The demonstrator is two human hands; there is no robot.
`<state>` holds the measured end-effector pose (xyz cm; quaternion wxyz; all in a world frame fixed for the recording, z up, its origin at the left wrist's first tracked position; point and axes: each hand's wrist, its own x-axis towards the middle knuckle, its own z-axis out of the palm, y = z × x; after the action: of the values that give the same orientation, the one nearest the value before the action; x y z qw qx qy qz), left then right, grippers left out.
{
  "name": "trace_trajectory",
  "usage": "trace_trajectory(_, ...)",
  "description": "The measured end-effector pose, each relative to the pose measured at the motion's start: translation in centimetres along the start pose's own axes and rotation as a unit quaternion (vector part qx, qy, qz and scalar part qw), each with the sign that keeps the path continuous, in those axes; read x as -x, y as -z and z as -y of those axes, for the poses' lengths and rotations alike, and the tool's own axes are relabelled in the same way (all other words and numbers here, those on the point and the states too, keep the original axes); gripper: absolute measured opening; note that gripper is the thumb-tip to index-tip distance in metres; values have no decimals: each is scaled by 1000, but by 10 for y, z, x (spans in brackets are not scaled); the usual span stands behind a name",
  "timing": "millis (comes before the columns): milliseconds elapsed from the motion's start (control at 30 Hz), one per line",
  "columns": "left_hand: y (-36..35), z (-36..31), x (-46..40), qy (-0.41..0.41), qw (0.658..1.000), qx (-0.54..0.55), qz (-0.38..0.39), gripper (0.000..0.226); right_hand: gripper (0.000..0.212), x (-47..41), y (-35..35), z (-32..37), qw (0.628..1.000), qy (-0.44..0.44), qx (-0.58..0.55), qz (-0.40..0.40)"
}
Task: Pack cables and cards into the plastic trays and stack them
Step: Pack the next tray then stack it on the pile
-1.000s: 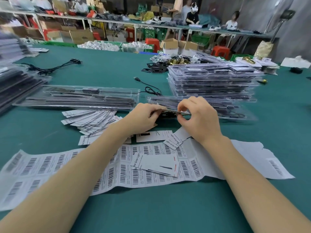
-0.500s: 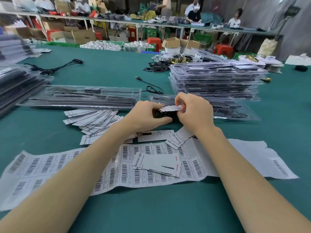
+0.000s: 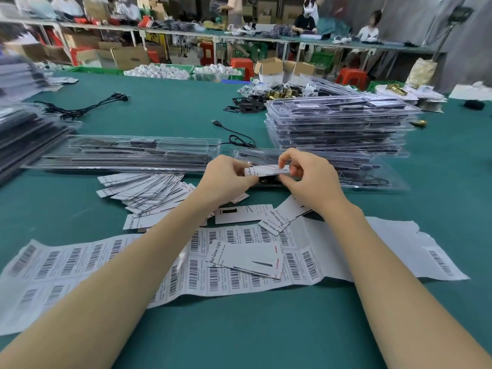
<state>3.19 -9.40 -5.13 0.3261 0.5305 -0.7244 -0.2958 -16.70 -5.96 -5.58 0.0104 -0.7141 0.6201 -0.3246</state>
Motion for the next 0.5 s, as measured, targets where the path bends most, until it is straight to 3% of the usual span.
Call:
trace_trajectory(167, -6, -5, 5, 4, 999, 3, -34, 17, 22, 5, -4, 1, 1000, 10, -18, -5)
trace_trajectory(500, 4, 0, 2, 48, 998, -20, -29, 40, 12, 10, -13, 1, 998, 9, -41, -52)
